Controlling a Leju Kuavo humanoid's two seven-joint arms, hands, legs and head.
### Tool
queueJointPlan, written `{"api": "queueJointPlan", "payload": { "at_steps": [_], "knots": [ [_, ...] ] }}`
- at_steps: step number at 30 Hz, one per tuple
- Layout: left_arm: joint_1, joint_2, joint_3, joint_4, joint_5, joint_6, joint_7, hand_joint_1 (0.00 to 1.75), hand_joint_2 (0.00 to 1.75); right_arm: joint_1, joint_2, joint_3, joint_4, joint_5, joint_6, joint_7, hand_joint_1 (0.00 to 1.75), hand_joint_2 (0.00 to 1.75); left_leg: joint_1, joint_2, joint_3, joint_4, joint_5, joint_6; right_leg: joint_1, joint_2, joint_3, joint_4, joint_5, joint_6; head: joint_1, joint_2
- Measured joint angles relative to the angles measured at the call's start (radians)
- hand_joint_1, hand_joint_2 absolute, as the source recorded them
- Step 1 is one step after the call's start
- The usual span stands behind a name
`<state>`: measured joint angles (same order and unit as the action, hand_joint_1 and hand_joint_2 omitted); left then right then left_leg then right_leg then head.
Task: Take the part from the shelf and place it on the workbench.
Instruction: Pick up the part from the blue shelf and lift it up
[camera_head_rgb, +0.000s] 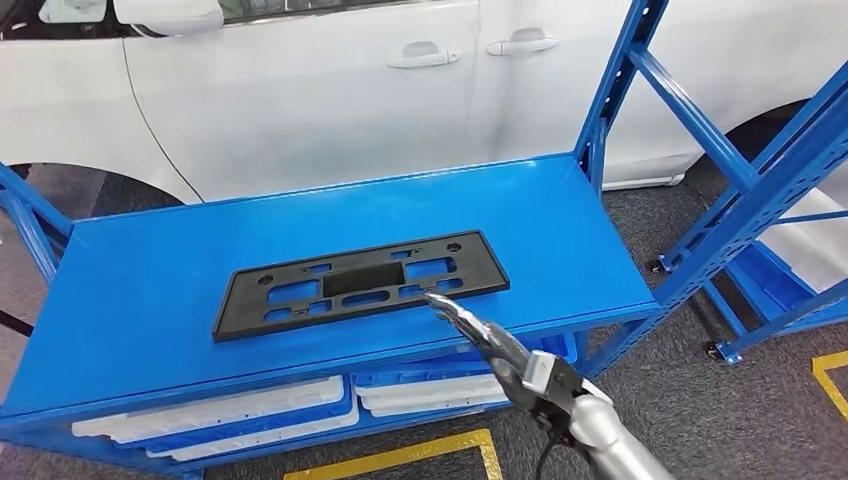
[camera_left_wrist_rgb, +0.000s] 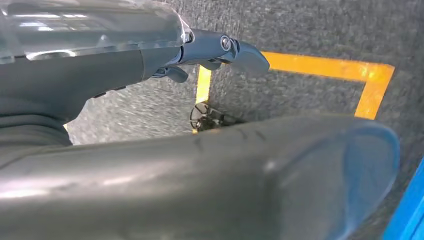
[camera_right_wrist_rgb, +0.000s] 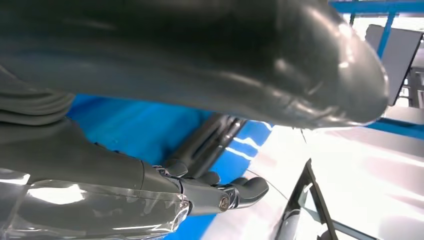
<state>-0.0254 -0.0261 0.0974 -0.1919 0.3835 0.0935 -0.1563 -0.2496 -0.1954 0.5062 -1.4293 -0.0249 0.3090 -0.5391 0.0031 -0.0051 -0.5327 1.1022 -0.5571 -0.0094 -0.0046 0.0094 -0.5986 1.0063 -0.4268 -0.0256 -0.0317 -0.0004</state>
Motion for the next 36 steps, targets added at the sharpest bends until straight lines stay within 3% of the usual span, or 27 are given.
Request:
{"api": "queueJointPlan", "payload": {
  "at_steps": [2,3,4,5,7,9,12,14,15,17,18,19,20,21,22,24,26,29,31,33,34,35,36],
  "knots": [
    [0.0,0.0,-0.01,0.0,-0.008,0.003,0.008,0.0,0.0,-0.07,0.035,0.05,0.073,0.005,-0.02,0.004,0.0,0.0,0.004,0.0,-0.079,0.128,-0.053,-0.009,0.001,-0.001,0.002,0.0,-0.004,-0.005,0.0,0.0],
    [0.0,0.0,-0.014,0.0,-0.012,0.004,0.009,0.0,0.0,-0.102,0.054,0.073,0.108,0.01,-0.034,0.005,0.0,0.0,0.005,0.0,-0.113,0.174,-0.065,-0.013,0.001,-0.001,0.002,0.0,-0.005,-0.006,0.0,0.0],
    [0.002,0.0,-0.018,0.0,-0.014,0.005,0.009,0.0,0.0,-0.133,0.072,0.096,0.14,0.017,-0.05,0.004,0.0,0.44,0.007,0.0,-0.133,0.189,-0.057,-0.016,0.001,-0.001,0.004,0.001,-0.007,-0.007,0.0,0.0],
    [0.003,0.0,-0.021,0.0,-0.017,0.005,0.008,0.0,0.0,-0.165,0.091,0.118,0.169,0.025,-0.068,0.004,0.0,0.87,0.008,0.0,-0.133,0.165,-0.028,-0.019,0.001,0.0,0.007,0.001,-0.009,-0.006,0.0,0.0],
    [0.006,0.001,-0.024,0.0,-0.023,-0.001,0.003,0.0,0.0,-0.225,0.126,0.16,0.206,0.052,-0.116,0.009,0.0,1.75,0.01,0.002,-0.092,0.036,0.064,-0.022,0.0,0.002,0.015,0.003,-0.015,-0.002,0.0,0.0],
    [0.004,0.001,-0.029,0.0,-0.028,-0.009,-0.002,0.0,0.0,-0.276,0.156,0.198,0.225,0.1,-0.188,0.024,0.0,1.75,0.007,0.004,-0.058,-0.069,0.108,-0.014,0.003,0.0,0.016,0.006,-0.019,0.007,0.0,0.0],
    [0.001,0.001,-0.038,0.0,-0.034,-0.014,-0.005,0.0,0.0,-0.314,0.186,0.246,0.231,0.225,-0.337,0.045,0.0,1.75,0.005,0.003,-0.052,-0.089,0.116,0.008,0.007,-0.004,0.014,0.008,-0.024,0.022,0.0,0.0],
    [0.003,0.0,-0.044,0.0,-0.036,-0.014,-0.004,0.0,0.0,-0.324,0.2,0.27,0.228,0.303,-0.42,0.052,0.0,1.75,0.01,0.003,-0.048,-0.096,0.122,0.019,0.006,-0.005,0.007,0.032,-0.045,0.031,0.0,0.0],
    [0.003,0.0,-0.045,0.0,-0.037,-0.014,-0.004,0.0,0.0,-0.327,0.204,0.279,0.227,0.323,-0.441,0.055,0.0,1.75,0.012,0.003,-0.046,-0.098,0.123,0.025,0.005,-0.005,-0.011,0.073,-0.07,0.036,0.0,0.0],
    [0.003,0.0,-0.045,0.0,-0.038,-0.014,-0.004,0.0,0.0,-0.329,0.207,0.295,0.226,0.344,-0.461,0.058,0.0,1.75,0.011,0.004,-0.046,-0.098,0.122,0.03,0.001,-0.005,-0.075,0.204,-0.133,0.041,0.0,0.0],
    [0.003,0.0,-0.045,0.0,-0.038,-0.013,-0.004,0.0,0.0,-0.328,0.207,0.302,0.227,0.368,-0.482,0.061,0.0,1.75,0.011,0.003,-0.046,-0.098,0.121,0.031,-0.001,-0.005,-0.109,0.269,-0.156,0.044,0.0,0.0],
    [0.004,0.0,-0.046,0.0,-0.039,-0.013,-0.004,0.0,0.0,-0.327,0.207,0.309,0.227,0.411,-0.519,0.067,0.0,1.75,0.01,0.003,-0.045,-0.098,0.12,0.032,-0.002,-0.005,-0.129,0.303,-0.159,0.045,0.0,0.0],
    [0.004,0.0,-0.046,0.0,-0.041,-0.013,-0.004,0.0,0.0,-0.327,0.207,0.315,0.227,0.472,-0.573,0.075,0.0,1.75,0.01,0.002,-0.044,-0.097,0.119,0.031,-0.002,-0.006,-0.131,0.298,-0.142,0.044,0.0,0.0],
    [0.005,0.0,-0.046,0.0,-0.043,-0.013,-0.004,0.0,0.0,-0.327,0.207,0.322,0.227,0.55,-0.64,0.088,0.0,1.75,0.01,0.002,-0.041,-0.097,0.117,0.03,-0.002,-0.006,-0.11,0.249,-0.106,0.042,0.0,0.0],
    [0.005,0.0,-0.046,0.0,-0.046,-0.013,-0.004,0.0,0.0,-0.327,0.208,0.329,0.228,0.633,-0.71,0.104,0.0,1.75,0.01,0.001,-0.038,-0.097,0.115,0.028,-0.001,-0.006,-0.074,0.172,-0.065,0.037,0.0,0.0],
    [0.003,0.0,-0.048,0.0,-0.05,-0.015,-0.005,0.0,0.0,-0.326,0.209,0.341,0.236,0.797,-0.837,0.143,0.0,1.75,0.007,0.0,-0.035,-0.096,0.11,0.02,0.004,-0.007,-0.012,0.042,-0.016,0.027,0.0,0.0],
    [0.002,-0.001,-0.05,0.0,-0.055,-0.018,-0.005,0.0,0.0,-0.323,0.21,0.351,0.257,0.94,-0.93,0.181,0.0,1.75,0.006,0.0,-0.034,-0.097,0.108,0.01,0.01,-0.007,0.003,0.007,-0.014,0.021,0.0,0.0],
    [0.002,0.0,-0.052,0.0,-0.06,-0.021,-0.006,0.0,0.0,-0.316,0.211,0.36,0.286,1.043,-0.985,0.209,0.0,1.75,0.007,0.001,-0.036,-0.083,0.092,-0.006,0.004,-0.006,0.009,-0.005,-0.008,0.006,0.0,0.0],
    [0.002,0.0,-0.053,0.0,-0.061,-0.022,-0.006,0.0,0.0,-0.315,0.213,0.365,0.298,1.054,-0.991,0.215,0.0,1.75,0.01,0.001,-0.075,0.005,0.04,-0.014,-0.001,-0.009,0.014,-0.012,-0.006,-0.004,0.0,0.0],
    [0.003,0.001,-0.054,0.0,-0.062,-0.023,-0.007,0.0,0.0,-0.311,0.213,0.37,0.311,1.057,-0.988,0.217,0.0,1.75,0.011,0.002,-0.141,0.142,-0.019,-0.021,0.0,-0.01,0.014,-0.012,-0.006,-0.007,0.0,0.0],
    [0.004,0.001,-0.055,0.0,-0.062,-0.024,-0.007,0.0,0.0,-0.308,0.213,0.372,0.317,1.059,-0.983,0.217,0.0,1.75,0.012,0.002,-0.163,0.184,-0.028,-0.024,0.0,-0.009,0.015,-0.012,-0.007,-0.007,0.0,0.0],
    [0.005,0.002,-0.055,0.0,-0.062,-0.025,-0.007,0.0,0.0,-0.306,0.213,0.374,0.324,1.065,-0.976,0.218,0.0,1.75,0.013,0.002,-0.168,0.189,-0.017,-0.025,0.0,-0.009,0.015,-0.011,-0.008,-0.006,0.0,0.0],
    [0.006,0.003,-0.056,0.0,-0.061,-0.026,-0.007,0.0,0.0,-0.304,0.212,0.375,0.33,1.074,-0.971,0.219,0.0,1.75,0.013,0.002,-0.152,0.152,0.012,-0.026,0.0,-0.008,0.017,-0.01,-0.009,-0.005,0.0,0.0]
  ]
}}
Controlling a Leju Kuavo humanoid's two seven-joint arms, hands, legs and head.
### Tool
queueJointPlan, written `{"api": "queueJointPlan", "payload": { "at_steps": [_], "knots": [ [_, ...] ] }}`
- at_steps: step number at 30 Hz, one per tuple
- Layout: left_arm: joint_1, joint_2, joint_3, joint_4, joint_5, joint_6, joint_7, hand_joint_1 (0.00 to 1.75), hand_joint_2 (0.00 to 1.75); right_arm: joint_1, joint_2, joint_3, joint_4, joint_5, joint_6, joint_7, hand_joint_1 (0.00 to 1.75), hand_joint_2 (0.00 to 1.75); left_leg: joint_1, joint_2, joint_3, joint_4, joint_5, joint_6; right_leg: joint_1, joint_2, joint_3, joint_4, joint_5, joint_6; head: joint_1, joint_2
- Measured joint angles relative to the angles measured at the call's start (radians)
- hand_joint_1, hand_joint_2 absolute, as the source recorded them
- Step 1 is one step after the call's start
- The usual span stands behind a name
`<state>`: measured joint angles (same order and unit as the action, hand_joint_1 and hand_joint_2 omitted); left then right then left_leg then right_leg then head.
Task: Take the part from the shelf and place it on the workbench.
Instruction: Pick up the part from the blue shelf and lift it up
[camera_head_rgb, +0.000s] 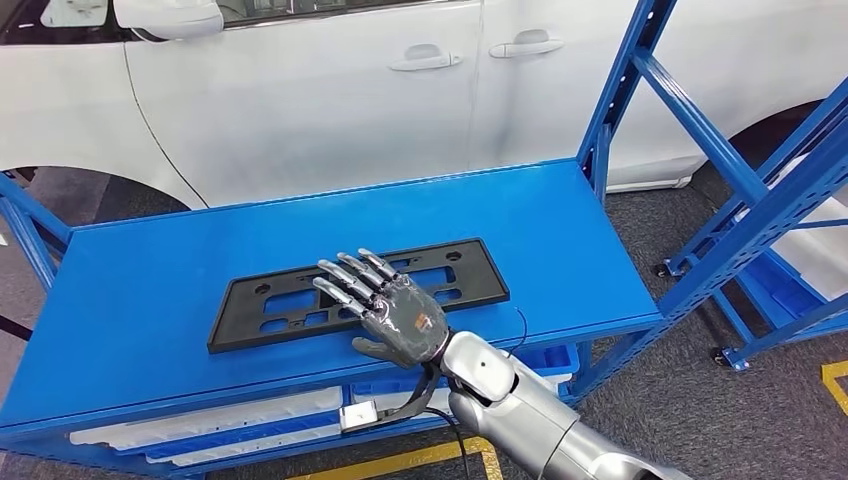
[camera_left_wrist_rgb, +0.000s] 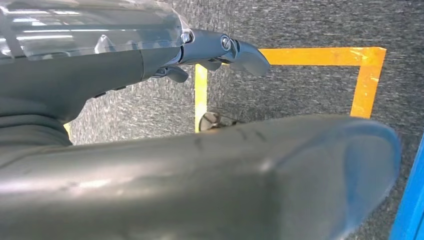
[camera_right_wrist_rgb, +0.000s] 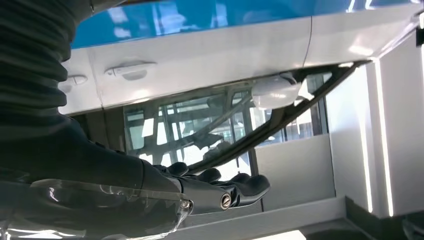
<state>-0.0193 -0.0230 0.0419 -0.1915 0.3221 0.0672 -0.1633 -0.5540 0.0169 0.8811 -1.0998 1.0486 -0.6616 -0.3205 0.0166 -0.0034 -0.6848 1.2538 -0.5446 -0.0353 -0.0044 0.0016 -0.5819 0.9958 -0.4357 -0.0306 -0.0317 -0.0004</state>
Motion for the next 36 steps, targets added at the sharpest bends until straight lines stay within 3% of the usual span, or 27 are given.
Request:
{"api": "queueJointPlan", "payload": {
  "at_steps": [2,4,7,9,12,13,14,15,18,20,24,25,27,29,30,31,33,34,36],
  "knots": [
    [0.0,0.003,-0.002,0.0,0.0,-0.001,-0.001,0.0,0.0,-0.001,-0.001,0.002,0.014,0.028,0.003,0.002,0.0,1.75,0.002,0.0,0.068,-0.144,0.07,0.003,0.001,0.002,0.003,0.004,-0.004,0.006,0.0,0.0],
    [-0.001,0.005,-0.003,0.0,0.0,-0.001,-0.003,0.0,0.0,-0.005,-0.002,0.006,0.035,0.057,0.001,0.004,0.0,1.75,0.0,-0.001,0.11,-0.237,0.1,0.013,0.005,0.003,0.002,0.009,-0.008,0.015,0.0,0.0],
    [-0.002,0.006,-0.004,0.0,-0.001,-0.001,-0.004,0.0,0.0,-0.012,-0.001,0.019,0.08,0.084,0.003,0.003,0.0,1.75,-0.003,-0.003,0.114,-0.25,0.102,0.033,0.005,0.004,0.0,0.011,-0.009,0.031,0.0,0.0],
    [-0.001,0.006,-0.005,0.0,-0.002,-0.001,-0.005,0.0,0.0,-0.016,0.002,0.028,0.109,0.09,0.01,0.002,0.0,1.75,0.0,-0.002,0.115,-0.255,0.107,0.046,0.002,0.003,-0.014,0.046,-0.035,0.043,0.0,0.0],
    [-0.002,0.007,-0.006,0.0,-0.002,-0.001,-0.006,0.0,0.0,-0.018,0.004,0.038,0.147,0.093,0.017,0.002,0.0,1.75,0.0,-0.002,0.113,-0.256,0.109,0.054,-0.002,0.002,-0.106,0.237,-0.13,0.054,0.0,0.0],
    [-0.001,0.007,-0.006,0.0,-0.002,-0.001,-0.006,0.0,0.0,-0.018,0.004,0.042,0.159,0.093,0.019,0.001,0.0,1.75,0.0,-0.001,0.112,-0.256,0.109,0.055,-0.003,0.002,-0.136,0.296,-0.148,0.055,0.0,0.0],
    [0.0,0.007,-0.006,0.0,-0.003,-0.001,-0.007,0.0,0.0,-0.018,0.004,0.046,0.17,0.094,0.022,0.0,0.0,1.75,0.0,-0.002,0.112,-0.256,0.109,0.055,-0.003,0.002,-0.147,0.316,-0.145,0.055,0.0,0.0],
    [0.0,0.007,-0.006,0.0,-0.003,-0.001,-0.007,0.0,0.0,-0.019,0.004,0.049,0.181,0.093,0.027,-0.001,0.0,1.75,0.0,-0.002,0.113,-0.256,0.108,0.054,-0.003,0.002,-0.138,0.293,-0.121,0.053,0.0,0.0],
    [0.0,0.007,-0.007,0.0,-0.005,-0.001,-0.008,0.0,0.0,-0.026,0.008,0.054,0.223,0.088,0.033,-0.006,0.0,1.75,-0.002,-0.005,0.118,-0.254,0.104,0.047,0.0,0.0,-0.038,0.085,-0.022,0.04,0.0,0.0],
    [0.0,0.008,-0.008,0.0,-0.006,-0.001,-0.008,0.0,0.0,-0.037,0.015,0.057,0.255,0.083,0.029,-0.011,0.0,1.75,-0.005,-0.004,0.118,-0.253,0.102,0.037,0.006,0.001,-0.006,0.015,-0.004,0.031,0.0,0.0],
    [-0.002,0.011,-0.009,0.0,-0.011,-0.002,-0.008,0.0,0.0,-0.07,0.054,0.062,0.334,0.091,0.001,-0.002,0.0,1.75,-0.003,-0.002,0.111,-0.23,0.082,0.013,0.003,0.003,-0.001,0.0,0.001,0.008,0.0,0.0],
    [-0.002,0.012,-0.01,0.0,-0.014,-0.003,-0.009,0.0,0.0,-0.078,0.067,0.064,0.356,0.095,-0.006,0.005,0.0,1.75,-0.002,-0.002,0.093,-0.191,0.057,0.008,0.001,0.002,0.002,-0.004,0.002,0.002,0.0,0.0],
    [-0.003,0.013,-0.011,0.0,-0.02,-0.004,-0.009,0.0,0.0,-0.088,0.093,0.071,0.398,0.107,-0.02,0.023,0.0,1.75,-0.001,-0.002,0.033,-0.059,-0.008,0.0,0.002,0.0,0.003,-0.005,0.002,-0.004,0.0,0.0],
    [-0.002,0.015,-0.013,0.0,-0.025,-0.004,-0.009,0.0,0.0,-0.093,0.116,0.076,0.43,0.12,-0.031,0.043,0.0,1.75,0.0,-0.002,-0.013,0.036,-0.035,-0.006,0.004,0.001,0.003,-0.004,0.001,-0.005,0.0,0.0],
    [-0.001,0.016,-0.014,0.0,-0.028,-0.004,-0.008,0.0,0.0,-0.095,0.127,0.077,0.442,0.126,-0.034,0.052,0.0,1.75,0.0,-0.002,-0.009,0.028,-0.019,-0.006,0.004,0.001,0.004,-0.002,0.0,-0.005,0.0,0.0],
    [-0.002,0.017,-0.014,0.0,-0.03,-0.004,-0.008,0.0,0.0,-0.098,0.137,0.077,0.451,0.13,-0.036,0.06,0.0,1.75,0.0,-0.002,0.014,-0.022,0.014,-0.005,0.004,0.002,0.005,0.0,-0.001,-0.004,0.0,0.0],
    [-0.003,0.019,-0.015,0.0,-0.035,-0.004,-0.008,0.0,0.0,-0.105,0.16,0.077,0.465,0.137,-0.037,0.076,0.0,1.75,-0.002,-0.001,0.083,-0.169,0.08,0.001,0.006,0.004,0.005,0.006,-0.005,0.0,0.0,0.0],
    [-0.004,0.021,-0.015,0.0,-0.038,-0.004,-0.007,0.0,0.0,-0.109,0.171,0.076,0.47,0.142,-0.037,0.084,0.0,1.75,-0.003,-0.001,0.107,-0.22,0.096,0.007,0.009,0.005,0.004,0.008,-0.007,0.004,0.0,0.0],
    [-0.005,0.022,-0.016,0.0,-0.04,-0.004,-0.007,0.0,0.0,-0.114,0.192,0.075,0.479,0.156,-0.037,0.1,0.0,1.75,-0.007,-0.001,0.12,-0.251,0.098,0.019,0.012,0.006,0.0,0.011,-0.007,0.012,0.0,0.0]
  ]
}}
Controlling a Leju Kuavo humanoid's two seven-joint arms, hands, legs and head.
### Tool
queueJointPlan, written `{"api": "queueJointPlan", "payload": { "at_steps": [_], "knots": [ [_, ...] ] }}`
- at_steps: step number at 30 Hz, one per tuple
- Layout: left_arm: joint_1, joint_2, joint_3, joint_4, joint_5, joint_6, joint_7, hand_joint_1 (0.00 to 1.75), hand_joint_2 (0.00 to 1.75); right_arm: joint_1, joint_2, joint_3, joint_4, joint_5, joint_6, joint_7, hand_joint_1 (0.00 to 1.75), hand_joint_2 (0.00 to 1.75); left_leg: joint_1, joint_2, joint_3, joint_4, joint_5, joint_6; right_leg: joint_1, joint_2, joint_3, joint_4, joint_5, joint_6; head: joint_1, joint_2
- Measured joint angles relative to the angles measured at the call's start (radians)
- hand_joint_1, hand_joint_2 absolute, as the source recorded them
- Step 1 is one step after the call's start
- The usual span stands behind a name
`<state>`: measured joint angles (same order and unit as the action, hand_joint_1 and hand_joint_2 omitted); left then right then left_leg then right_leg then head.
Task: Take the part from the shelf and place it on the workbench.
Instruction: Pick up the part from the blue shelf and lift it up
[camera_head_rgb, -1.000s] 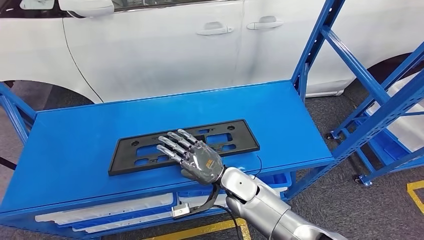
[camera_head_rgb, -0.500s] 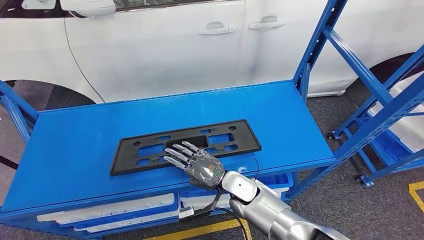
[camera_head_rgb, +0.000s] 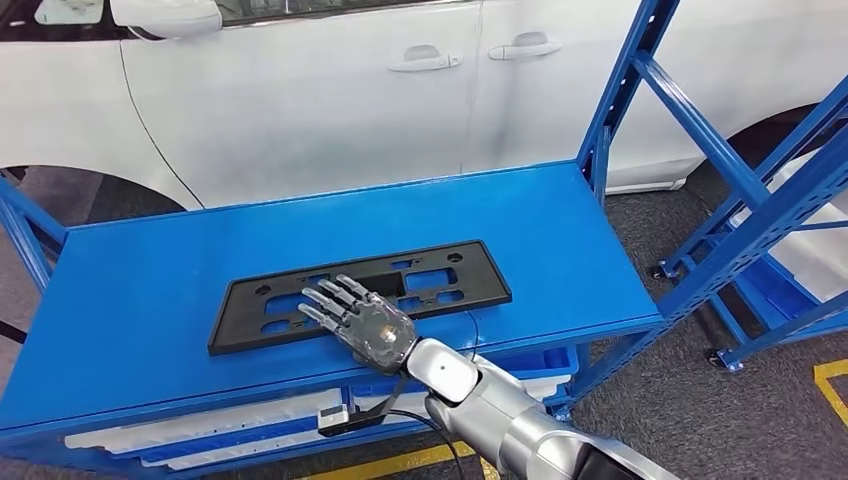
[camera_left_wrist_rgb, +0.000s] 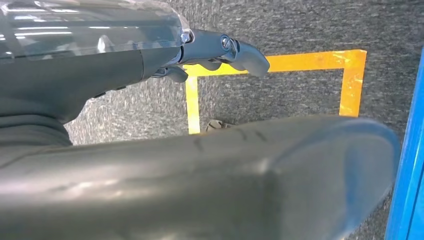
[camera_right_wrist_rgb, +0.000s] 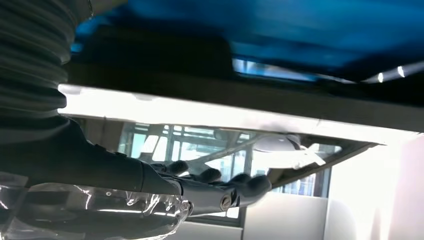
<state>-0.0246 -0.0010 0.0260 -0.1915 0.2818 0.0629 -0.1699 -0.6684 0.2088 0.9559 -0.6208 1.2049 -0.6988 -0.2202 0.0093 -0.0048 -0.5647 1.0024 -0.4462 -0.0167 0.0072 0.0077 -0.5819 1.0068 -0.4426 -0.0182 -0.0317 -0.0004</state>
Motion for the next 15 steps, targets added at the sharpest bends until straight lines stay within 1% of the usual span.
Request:
{"api": "queueJointPlan", "payload": {
  "at_steps": [2,3,4,5,6,7,8,9,10,11,12,13,14,15],
  "knots": [
    [0.0,0.0,0.0,0.0,-0.001,0.0,0.0,0.0,0.0,-0.004,0.016,-0.003,0.006,0.012,0.0,0.011,0.0,1.75,0.004,0.0,-0.001,-0.003,0.005,0.012,-0.001,0.0,-0.001,0.003,-0.003,0.01,0.0,0.0],
    [0.0,0.0,0.0,0.0,-0.002,-0.001,0.0,0.0,0.0,-0.006,0.022,-0.005,0.008,0.015,0.0,0.014,0.0,1.75,0.006,0.001,0.0,-0.006,0.007,0.018,-0.001,0.0,-0.007,0.018,-0.015,0.016,0.0,0.0],
    [0.0,0.0,0.0,0.0,-0.002,-0.001,0.001,0.0,0.0,-0.009,0.026,-0.006,0.01,0.017,0.0,0.016,0.0,1.75,0.009,0.002,0.0,-0.008,0.01,0.024,-0.002,-0.001,-0.022,0.052,-0.037,0.021,0.0,0.0],
    [0.0,0.0,0.0,0.0,-0.002,-0.002,0.001,0.0,0.0,-0.011,0.028,-0.008,0.011,0.022,0.0,0.019,0.0,1.75,0.009,0.003,0.0,-0.009,0.01,0.027,-0.004,-0.002,-0.047,0.108,-0.069,0.025,0.0,0.0],
    [0.0,0.0,0.0,0.0,-0.003,-0.003,0.001,0.0,0.0,-0.011,0.03,-0.009,0.013,0.032,0.0,0.024,0.0,1.75,0.009,0.003,-0.001,-0.009,0.01,0.03,-0.006,-0.002,-0.081,0.178,-0.103,0.028,0.0,0.0],
    [0.0,0.001,0.0,0.0,-0.004,-0.004,0.001,0.0,0.0,-0.01,0.031,-0.01,0.016,0.048,0.0,0.031,0.0,1.75,0.009,0.003,-0.002,-0.008,0.01,0.03,-0.009,-0.002,-0.114,0.245,-0.129,0.03,0.0,0.0],
    [0.0,0.001,0.0,0.0,-0.006,-0.005,0.002,0.0,0.0,-0.009,0.033,-0.012,0.018,0.073,0.0,0.043,0.0,1.75,0.009,0.002,-0.002,-0.008,0.01,0.03,-0.011,-0.002,-0.136,0.288,-0.138,0.032,0.0,0.0],
    [0.001,0.002,0.0,0.0,-0.007,-0.006,0.003,0.0,0.0,-0.008,0.035,-0.014,0.021,0.105,0.0,0.057,0.0,1.75,0.009,0.002,-0.002,-0.008,0.009,0.03,-0.013,-0.002,-0.141,0.293,-0.127,0.033,0.0,0.0],
    [0.001,0.002,0.0,0.0,-0.009,-0.007,0.004,0.0,0.0,-0.009,0.039,-0.016,0.024,0.142,0.0,0.075,0.0,1.75,0.009,0.002,-0.001,-0.007,0.009,0.029,-0.014,-0.003,-0.123,0.254,-0.098,0.031,0.0,0.0],
    [0.0,0.002,0.0,0.0,-0.01,-0.008,0.004,0.0,0.0,-0.012,0.045,-0.016,0.029,0.18,0.0,0.092,0.0,1.75,0.009,0.001,0.001,-0.007,0.007,0.027,-0.014,-0.003,-0.09,0.185,-0.058,0.028,0.0,0.0],
    [0.0,0.002,0.0,0.0,-0.012,-0.009,0.005,0.0,0.0,-0.017,0.051,-0.017,0.036,0.211,0.0,0.109,0.0,1.75,0.007,0.001,0.003,-0.006,0.005,0.023,-0.012,-0.003,-0.054,0.11,-0.028,0.023,0.0,0.0],
    [-0.001,0.002,0.0,0.0,-0.013,-0.009,0.005,0.0,0.0,-0.022,0.059,-0.017,0.048,0.239,0.001,0.126,0.0,1.75,0.006,0.0,0.003,-0.005,0.004,0.019,-0.01,-0.003,-0.026,0.051,-0.007,0.019,0.0,0.0],
    [-0.002,0.002,0.0,0.0,-0.014,-0.01,0.005,0.0,0.0,-0.027,0.066,-0.017,0.064,0.258,0.006,0.142,0.26,1.75,0.004,0.0,0.003,-0.005,0.003,0.014,-0.008,-0.003,-0.01,0.016,0.001,0.015,0.0,0.0],
    [-0.002,0.002,0.0,0.0,-0.015,-0.01,0.005,0.0,0.0,-0.031,0.073,-0.016,0.082,0.273,0.013,0.157,0.61,1.75,0.003,0.0,0.002,-0.005,0.002,0.009,-0.005,-0.003,-0.006,0.003,-0.001,0.012,0.0,0.0]
  ]
}}
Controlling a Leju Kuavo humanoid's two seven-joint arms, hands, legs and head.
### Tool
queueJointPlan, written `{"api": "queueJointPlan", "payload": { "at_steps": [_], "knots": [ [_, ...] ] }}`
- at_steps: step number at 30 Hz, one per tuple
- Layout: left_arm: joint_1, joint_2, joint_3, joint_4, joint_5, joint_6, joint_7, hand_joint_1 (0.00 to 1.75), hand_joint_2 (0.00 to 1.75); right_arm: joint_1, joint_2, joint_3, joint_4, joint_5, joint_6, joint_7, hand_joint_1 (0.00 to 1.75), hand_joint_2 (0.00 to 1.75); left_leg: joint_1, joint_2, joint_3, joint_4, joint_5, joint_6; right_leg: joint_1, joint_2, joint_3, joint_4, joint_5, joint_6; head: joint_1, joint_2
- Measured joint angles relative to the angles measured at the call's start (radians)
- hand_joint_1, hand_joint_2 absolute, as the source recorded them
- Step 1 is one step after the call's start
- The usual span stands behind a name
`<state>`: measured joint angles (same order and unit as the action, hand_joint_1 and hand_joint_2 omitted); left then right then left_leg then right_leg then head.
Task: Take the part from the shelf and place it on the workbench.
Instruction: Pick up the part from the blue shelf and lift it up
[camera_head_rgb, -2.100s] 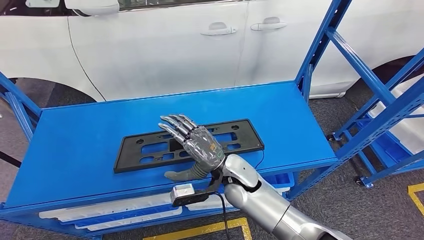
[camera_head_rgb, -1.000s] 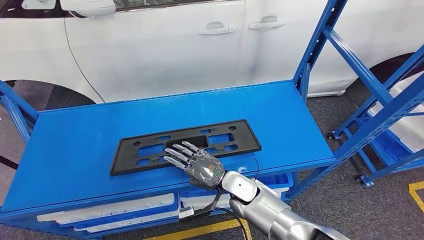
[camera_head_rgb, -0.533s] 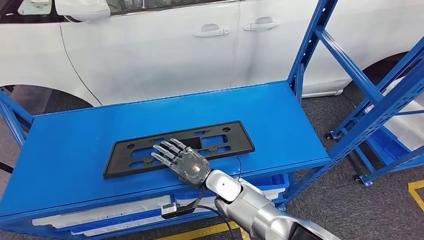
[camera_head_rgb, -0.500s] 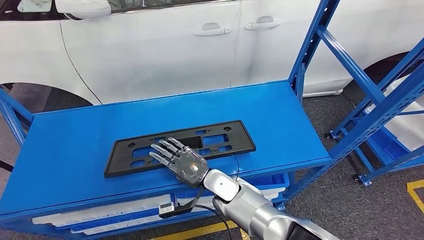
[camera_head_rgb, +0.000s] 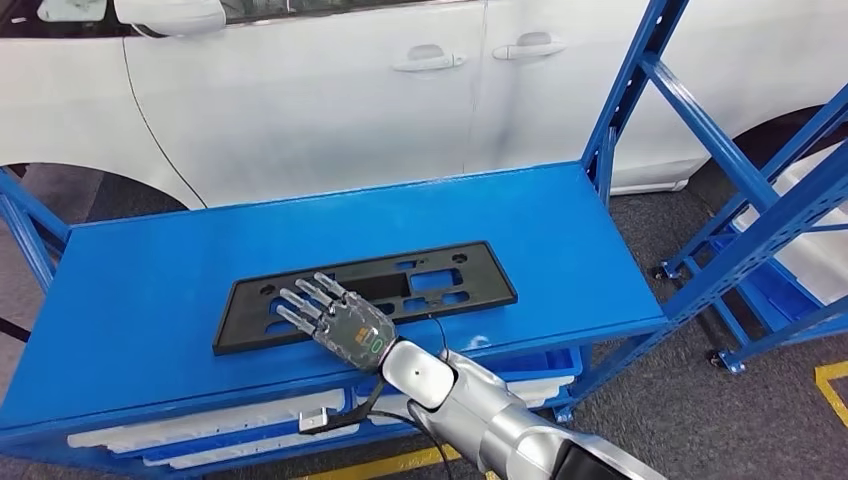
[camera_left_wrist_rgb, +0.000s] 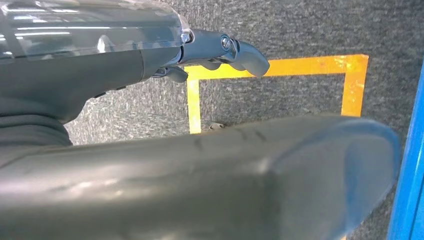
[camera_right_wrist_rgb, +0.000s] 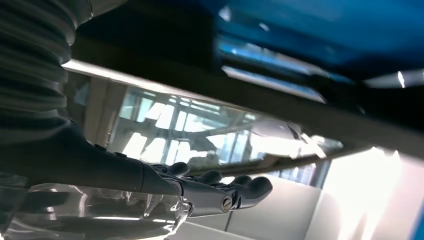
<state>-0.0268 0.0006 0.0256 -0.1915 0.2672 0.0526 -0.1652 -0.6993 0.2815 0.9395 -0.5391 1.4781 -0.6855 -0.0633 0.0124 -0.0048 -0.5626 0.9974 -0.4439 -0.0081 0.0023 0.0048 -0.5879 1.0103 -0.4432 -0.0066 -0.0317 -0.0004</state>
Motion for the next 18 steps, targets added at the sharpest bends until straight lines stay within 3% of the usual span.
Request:
{"api": "queueJointPlan", "payload": {
  "at_steps": [2,4,7,8,9,10,13,15,18],
  "knots": [
    [0.0,0.001,0.0,0.0,-0.001,0.0,0.0,0.0,0.0,-0.007,0.011,0.0,0.033,0.018,0.021,0.022,1.47,1.75,0.002,0.0,-0.001,0.0,-0.002,-0.012,-0.001,0.001,0.0,-0.005,0.004,-0.009,0.0,0.0],
    [0.0,0.001,0.0,0.0,-0.002,-0.001,0.0,0.0,0.0,-0.015,0.02,0.0,0.056,0.027,0.043,0.038,1.74,1.75,0.005,0.001,-0.013,0.031,-0.024,-0.023,-0.005,0.0,0.005,-0.014,0.008,-0.021,0.0,0.0],
    [0.0,0.004,-0.001,0.0,-0.004,-0.001,0.0,0.0,0.0,-0.021,0.028,0.001,0.093,0.034,0.088,0.061,1.74,1.75,0.008,0.001,-0.092,0.202,-0.109,-0.031,-0.004,-0.003,0.008,-0.017,0.008,-0.029,0.0,0.0],
    [0.001,0.005,-0.001,0.0,-0.004,-0.001,0.0,0.0,0.0,-0.022,0.029,0.001,0.105,0.036,0.107,0.071,1.73,1.75,0.008,0.001,-0.117,0.254,-0.124,-0.033,-0.004,-0.004,0.008,-0.017,0.007,-0.03,0.0,0.0],
    [0.003,0.006,-0.001,0.0,-0.005,-0.001,0.0,0.0,0.0,-0.024,0.029,0.001,0.114,0.039,0.126,0.081,1.73,1.75,0.008,0.001,-0.127,0.273,-0.12,-0.034,-0.003,-0.004,0.009,-0.016,0.007,-0.03,0.0,0.0],
    [0.003,0.006,-0.001,0.0,-0.006,-0.001,0.0,0.0,0.0,-0.027,0.029,0.001,0.121,0.04,0.14,0.089,1.73,1.75,0.008,0.002,-0.118,0.252,-0.097,-0.035,-0.004,-0.003,0.01,-0.015,0.006,-0.029,0.0,0.0],
    [0.001,0.007,-0.001,0.0,-0.011,-0.002,0.0,0.0,0.0,-0.043,0.029,0.001,0.131,0.041,0.176,0.107,1.73,1.75,0.007,0.001,-0.027,0.063,-0.01,-0.027,-0.004,-0.002,0.015,-0.009,0.0,-0.02,0.0,0.0],
    [-0.002,0.007,-0.001,0.0,-0.015,-0.003,0.0,0.0,0.0,-0.056,0.029,0.001,0.137,0.041,0.193,0.116,1.74,1.75,0.002,0.0,0.001,0.004,0.0,-0.015,-0.001,-0.001,0.014,-0.007,-0.001,-0.009,0.0,0.0],
    [-0.002,0.007,-0.001,0.0,-0.018,-0.004,0.0,0.0,0.0,-0.072,0.028,0.001,0.143,0.038,0.21,0.123,1.75,1.75,0.001,0.001,0.003,-0.002,0.005,0.006,-0.003,0.0,0.012,0.001,-0.006,0.007,0.0,0.0]
  ]
}}
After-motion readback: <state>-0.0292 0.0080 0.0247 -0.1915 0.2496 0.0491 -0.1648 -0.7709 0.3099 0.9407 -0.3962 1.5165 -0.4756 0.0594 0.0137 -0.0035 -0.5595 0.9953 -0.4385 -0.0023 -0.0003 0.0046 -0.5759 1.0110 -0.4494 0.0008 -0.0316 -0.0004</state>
